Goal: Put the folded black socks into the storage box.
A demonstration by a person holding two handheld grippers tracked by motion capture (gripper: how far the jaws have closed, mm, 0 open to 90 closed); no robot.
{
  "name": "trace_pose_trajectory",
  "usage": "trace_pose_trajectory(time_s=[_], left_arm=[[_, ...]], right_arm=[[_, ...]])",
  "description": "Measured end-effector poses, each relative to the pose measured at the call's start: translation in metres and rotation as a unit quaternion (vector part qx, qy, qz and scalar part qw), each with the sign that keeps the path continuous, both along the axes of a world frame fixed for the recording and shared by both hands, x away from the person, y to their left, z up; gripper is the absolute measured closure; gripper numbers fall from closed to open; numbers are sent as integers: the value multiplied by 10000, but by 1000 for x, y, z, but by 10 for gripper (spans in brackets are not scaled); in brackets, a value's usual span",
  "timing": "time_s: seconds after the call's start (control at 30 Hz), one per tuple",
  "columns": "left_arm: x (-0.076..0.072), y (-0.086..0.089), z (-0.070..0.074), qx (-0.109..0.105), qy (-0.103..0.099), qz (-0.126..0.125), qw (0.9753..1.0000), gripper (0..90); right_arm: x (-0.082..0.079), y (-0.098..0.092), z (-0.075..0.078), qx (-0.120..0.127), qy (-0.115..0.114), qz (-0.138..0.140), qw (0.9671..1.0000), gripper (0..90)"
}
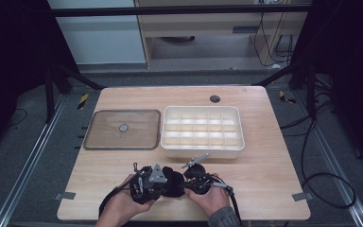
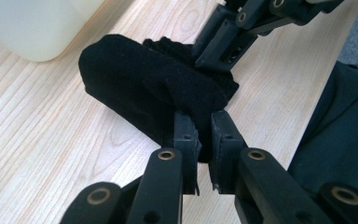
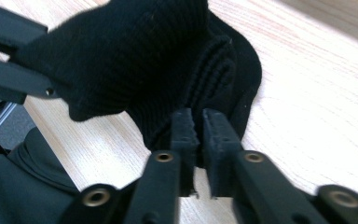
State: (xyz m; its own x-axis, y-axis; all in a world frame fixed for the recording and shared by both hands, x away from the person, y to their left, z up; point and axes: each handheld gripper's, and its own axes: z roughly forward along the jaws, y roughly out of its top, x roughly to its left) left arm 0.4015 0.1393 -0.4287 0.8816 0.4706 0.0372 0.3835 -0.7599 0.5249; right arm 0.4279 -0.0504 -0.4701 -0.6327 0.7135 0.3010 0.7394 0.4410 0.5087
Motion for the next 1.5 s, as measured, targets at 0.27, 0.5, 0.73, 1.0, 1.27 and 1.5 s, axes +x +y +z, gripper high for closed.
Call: trace_pose_trajectory(time_s=[0.27,0.5,0.73,1.0,1.27,1.5], left_arm=[[-3,-6,-1,-17,2,-171,9999,829],[-12,-19,-9,76,89,-482,9988,829],[-14,-21,-17,112,261,-655,9974,828],[-6,-22,-24,35,329,-441,9985,827],[-5,-29,-24,57,373,-501,9980,826],[-4,-33,-28,105,438,-478,9978,828]], right_arm=[[-3,5,-6,195,141,-34,9997,869],[-1,1,-11,239,174,-99,9995,869],[0,1,-12,184,146,-64,9997,882],[0,0,-13,195,156,-67,9997,880],[0,-2,-13,205,170,-99,9996,880],[1,-7,-15,303,100,-114,9994,871]])
